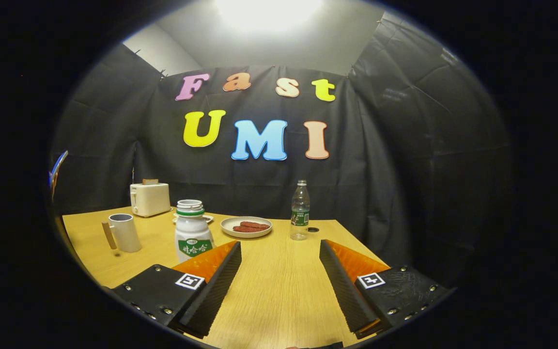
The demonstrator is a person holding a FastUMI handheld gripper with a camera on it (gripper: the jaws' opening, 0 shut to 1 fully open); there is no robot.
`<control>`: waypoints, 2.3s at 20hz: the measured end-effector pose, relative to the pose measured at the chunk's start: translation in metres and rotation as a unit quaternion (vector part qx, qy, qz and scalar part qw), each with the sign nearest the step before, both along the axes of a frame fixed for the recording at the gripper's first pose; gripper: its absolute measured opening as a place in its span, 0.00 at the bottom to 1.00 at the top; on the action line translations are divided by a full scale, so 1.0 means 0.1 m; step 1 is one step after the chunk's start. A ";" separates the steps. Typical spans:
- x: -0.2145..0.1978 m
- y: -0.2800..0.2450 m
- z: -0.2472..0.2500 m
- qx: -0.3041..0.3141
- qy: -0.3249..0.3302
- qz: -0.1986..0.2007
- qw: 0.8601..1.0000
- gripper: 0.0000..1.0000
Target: Take the bottle from table, then pour the juice into the cup, finally place the bottle on the coaster
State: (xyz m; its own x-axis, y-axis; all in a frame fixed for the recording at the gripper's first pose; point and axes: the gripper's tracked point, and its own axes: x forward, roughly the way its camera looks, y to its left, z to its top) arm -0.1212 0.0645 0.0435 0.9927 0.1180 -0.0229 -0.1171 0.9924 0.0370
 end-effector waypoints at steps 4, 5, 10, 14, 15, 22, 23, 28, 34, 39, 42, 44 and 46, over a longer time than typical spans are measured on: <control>-0.05 0.27 -0.09 0.005 0.005 0.034 0.999 0.99; -0.06 0.35 -0.11 0.006 0.007 0.042 0.999 0.99; -0.05 0.70 -0.24 0.008 0.019 0.074 0.997 0.99; -0.01 0.97 -0.30 0.012 0.022 0.097 0.995 0.99; 0.01 1.04 -0.31 0.011 0.023 0.103 0.994 0.99; 0.20 1.29 -0.38 0.007 0.030 0.116 0.993 0.99; 0.21 1.29 -0.38 0.007 0.030 0.115 0.993 0.99; 0.36 1.33 -0.42 0.009 0.040 0.112 0.993 0.99; 0.56 1.36 -0.51 0.020 0.058 0.110 0.992 0.99; 0.68 1.34 -0.56 0.023 0.065 0.103 0.992 0.99; 0.74 1.34 -0.58 0.026 0.067 0.098 0.993 0.99; 0.77 1.34 -0.58 0.027 0.068 0.096 0.993 0.89; 0.80 1.34 -0.59 0.024 0.069 0.095 0.993 0.82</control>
